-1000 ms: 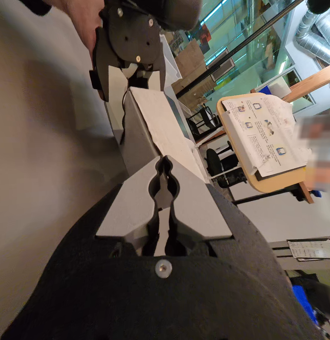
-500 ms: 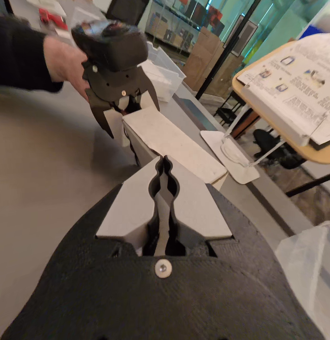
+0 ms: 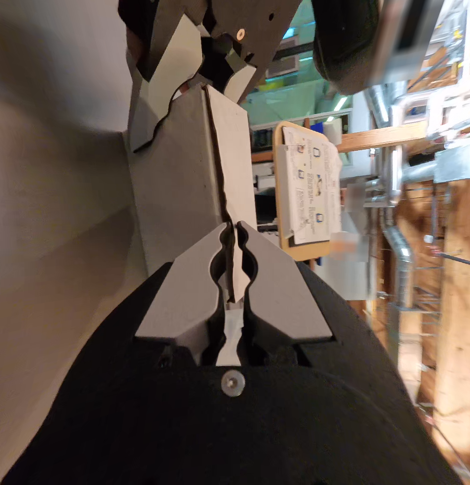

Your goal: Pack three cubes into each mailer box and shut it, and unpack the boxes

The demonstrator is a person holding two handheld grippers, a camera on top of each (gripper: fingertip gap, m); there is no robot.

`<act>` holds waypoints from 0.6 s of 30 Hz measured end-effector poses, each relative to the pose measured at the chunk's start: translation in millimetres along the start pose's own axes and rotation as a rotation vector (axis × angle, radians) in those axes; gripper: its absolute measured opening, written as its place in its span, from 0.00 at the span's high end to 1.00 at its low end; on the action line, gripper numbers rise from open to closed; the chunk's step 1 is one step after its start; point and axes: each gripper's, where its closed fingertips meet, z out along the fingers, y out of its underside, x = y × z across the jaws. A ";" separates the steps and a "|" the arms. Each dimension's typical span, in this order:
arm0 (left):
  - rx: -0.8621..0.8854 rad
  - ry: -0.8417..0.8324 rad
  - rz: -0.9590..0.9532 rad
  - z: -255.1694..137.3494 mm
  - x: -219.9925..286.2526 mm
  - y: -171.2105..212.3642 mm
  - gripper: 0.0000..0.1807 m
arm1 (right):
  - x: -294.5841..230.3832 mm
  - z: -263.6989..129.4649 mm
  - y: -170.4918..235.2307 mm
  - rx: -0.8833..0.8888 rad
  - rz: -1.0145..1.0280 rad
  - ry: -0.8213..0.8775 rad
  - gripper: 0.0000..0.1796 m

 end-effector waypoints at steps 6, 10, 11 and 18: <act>-0.004 -0.006 -0.013 -0.1 -1.7 0.7 0.66 | 5.2 11.6 5.9 -0.039 0.003 0.041 1.00; -0.022 -0.028 -0.004 1.1 -3.0 2.7 0.67 | 4.5 14.5 7.2 -0.024 0.154 -0.084 1.00; -0.028 -0.029 0.000 0.8 -3.0 3.1 0.67 | 4.4 14.8 7.2 -0.019 0.215 -0.121 1.00; -0.052 -0.058 0.017 2.7 -4.9 1.9 0.67 | 11.1 15.7 10.6 0.026 0.529 -0.319 1.00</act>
